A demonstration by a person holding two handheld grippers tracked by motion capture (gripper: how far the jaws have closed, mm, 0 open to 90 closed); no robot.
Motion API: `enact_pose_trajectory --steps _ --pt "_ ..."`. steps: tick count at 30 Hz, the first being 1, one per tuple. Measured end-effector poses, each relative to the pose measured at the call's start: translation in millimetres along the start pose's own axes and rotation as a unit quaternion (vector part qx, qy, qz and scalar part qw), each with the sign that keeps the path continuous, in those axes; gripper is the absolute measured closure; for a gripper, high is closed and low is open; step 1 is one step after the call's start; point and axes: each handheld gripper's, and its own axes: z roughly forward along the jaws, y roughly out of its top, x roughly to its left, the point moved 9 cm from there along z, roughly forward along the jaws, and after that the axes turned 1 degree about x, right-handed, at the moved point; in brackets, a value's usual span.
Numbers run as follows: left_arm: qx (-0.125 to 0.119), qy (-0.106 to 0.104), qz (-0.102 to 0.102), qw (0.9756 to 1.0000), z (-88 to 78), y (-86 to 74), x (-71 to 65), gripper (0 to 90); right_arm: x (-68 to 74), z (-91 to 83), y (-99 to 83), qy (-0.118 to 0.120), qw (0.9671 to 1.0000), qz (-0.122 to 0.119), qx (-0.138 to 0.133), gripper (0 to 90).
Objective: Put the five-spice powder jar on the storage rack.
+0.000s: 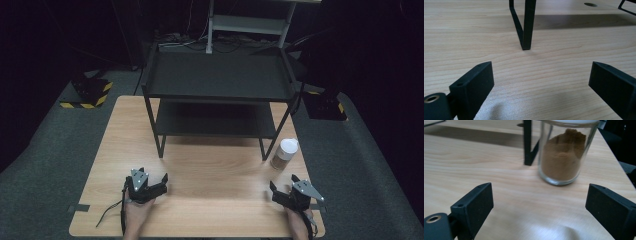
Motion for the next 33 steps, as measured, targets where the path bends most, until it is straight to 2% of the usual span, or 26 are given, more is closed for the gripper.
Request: enact_pose_trajectory --steps 2,3,7,13,15,20,26,28,33 --pt "0.001 0.001 0.0 1.0 0.2 0.0 -0.1 6.3 -6.0 12.5 6.0 -0.005 1.0 -0.004 0.003 7.6" --pt "0.001 0.001 0.0 1.0 0.2 0.0 -0.1 6.3 -6.0 12.5 6.0 -0.005 1.0 -0.004 0.003 7.6" --pt "0.002 0.001 0.0 1.0 0.5 0.1 -0.3 6.3 -17.7 28.4 13.7 -0.006 0.9995 0.028 -0.013 8.0" --pt "0.003 0.003 -0.001 1.0 0.9 0.3 -0.4 6.3 -24.5 41.4 22.0 -0.001 0.9982 0.056 -0.019 8.7" --pt "0.003 0.003 -0.001 1.0 0.7 0.2 -0.4 6.3 -24.3 43.2 23.5 -0.004 0.9983 0.056 -0.018 9.4" --pt "0.003 0.002 0.001 1.0 0.9 0.2 -0.5 6.3 -17.8 53.8 31.1 -0.02 0.9994 0.027 0.004 14.6" --pt "0.001 0.001 0.0 1.0 0.5 0.1 -0.1 6.3 -17.7 60.6 34.8 -0.026 0.9993 0.027 0.004 20.6" --pt "0.001 0.001 0.0 1.0 0.5 0.0 -0.1 6.3 -17.8 62.0 36.2 -0.032 0.9988 0.036 0.002 27.5" --pt "0.001 0.0 0.001 1.0 0.5 0.0 -0.2 6.3 -18.6 61.7 35.4 -0.035 0.9986 0.038 0.001 30.0"
